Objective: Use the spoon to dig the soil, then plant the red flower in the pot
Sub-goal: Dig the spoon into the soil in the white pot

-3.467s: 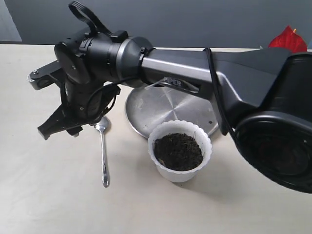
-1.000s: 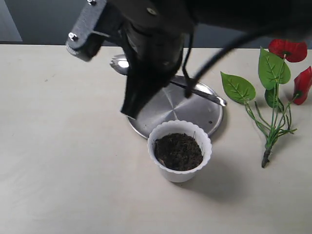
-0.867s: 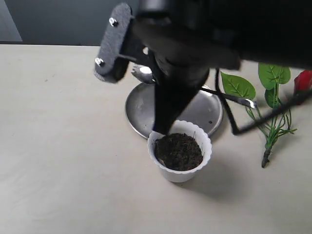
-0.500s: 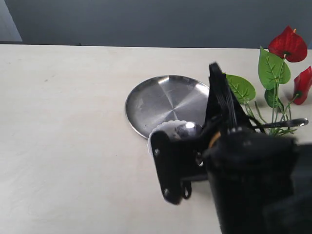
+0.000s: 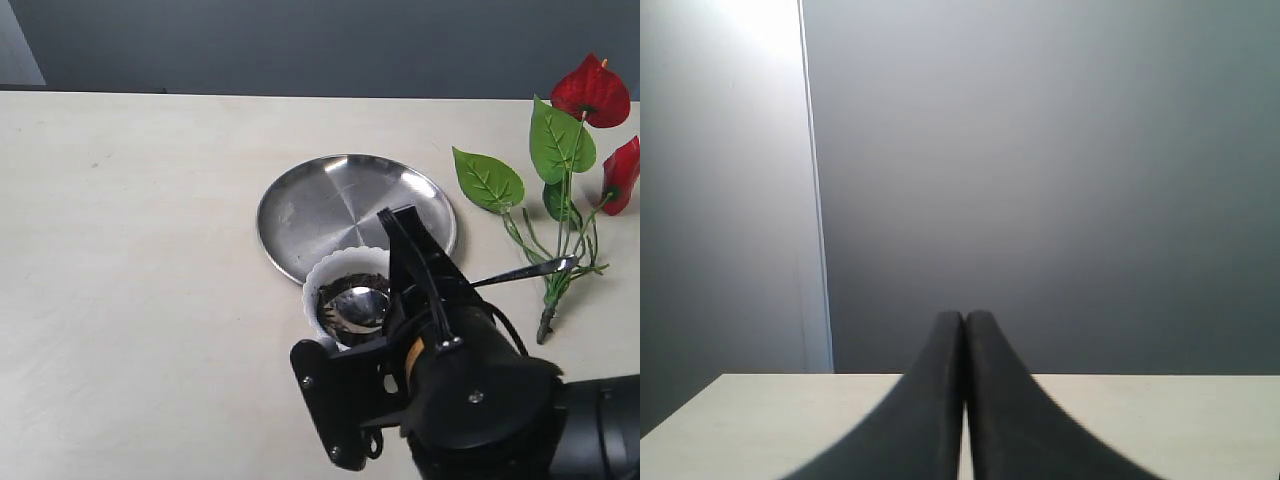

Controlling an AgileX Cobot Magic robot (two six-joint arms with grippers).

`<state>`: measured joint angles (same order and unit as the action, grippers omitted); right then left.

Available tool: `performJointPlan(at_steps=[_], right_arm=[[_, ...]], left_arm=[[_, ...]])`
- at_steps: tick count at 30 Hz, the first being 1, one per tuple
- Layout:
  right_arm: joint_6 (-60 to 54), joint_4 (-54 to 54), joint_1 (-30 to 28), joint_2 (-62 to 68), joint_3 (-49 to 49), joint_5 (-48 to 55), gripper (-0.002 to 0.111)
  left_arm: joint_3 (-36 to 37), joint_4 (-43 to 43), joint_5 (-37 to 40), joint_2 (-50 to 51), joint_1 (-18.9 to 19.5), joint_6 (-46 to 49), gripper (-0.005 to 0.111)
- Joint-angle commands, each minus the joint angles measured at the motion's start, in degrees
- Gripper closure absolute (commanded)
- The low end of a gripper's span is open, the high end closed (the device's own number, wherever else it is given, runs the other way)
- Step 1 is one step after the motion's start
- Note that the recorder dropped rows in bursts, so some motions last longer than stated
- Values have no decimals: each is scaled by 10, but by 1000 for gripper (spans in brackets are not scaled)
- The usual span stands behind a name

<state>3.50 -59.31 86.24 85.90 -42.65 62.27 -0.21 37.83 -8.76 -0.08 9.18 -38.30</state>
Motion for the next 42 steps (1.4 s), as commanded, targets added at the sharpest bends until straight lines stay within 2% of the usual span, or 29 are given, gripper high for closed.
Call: performJointPlan(at_steps=[1, 4, 10, 13, 15, 19, 22, 31, 35, 38, 42], right_arm=[[17, -44, -9, 7, 1, 29, 109], [30, -52, -9, 6, 0, 76, 109], [30, -17, 23, -13, 0, 77, 109], [30, 18, 30, -22, 0, 27, 109], [30, 31, 16, -21, 1, 1, 109], [57, 9, -16, -7, 1, 29, 109], [66, -3, -16, -13, 1, 39, 109], [67, 45, 35, -43, -13, 38, 109], [58, 66, 3, -31, -13, -20, 109], [117, 17, -37, -13, -13, 25, 109], [142, -24, -45, -28, -13, 14, 109]], left_arm=[[2, -1, -3, 1, -1, -1, 106], [2, -1, -1, 1, -1, -1, 106], [2, -1, -1, 1, -1, -1, 106], [2, -1, -1, 1, -1, -1, 106], [2, -1, -1, 1, -1, -1, 106], [2, -1, -1, 1, -1, -1, 106], [2, -1, -1, 1, -1, -1, 106], [2, -1, -1, 1, -1, -1, 106], [2, -1, -1, 1, -1, -1, 106], [2, -1, -1, 1, -1, -1, 106], [2, -1, -1, 1, -1, -1, 106]])
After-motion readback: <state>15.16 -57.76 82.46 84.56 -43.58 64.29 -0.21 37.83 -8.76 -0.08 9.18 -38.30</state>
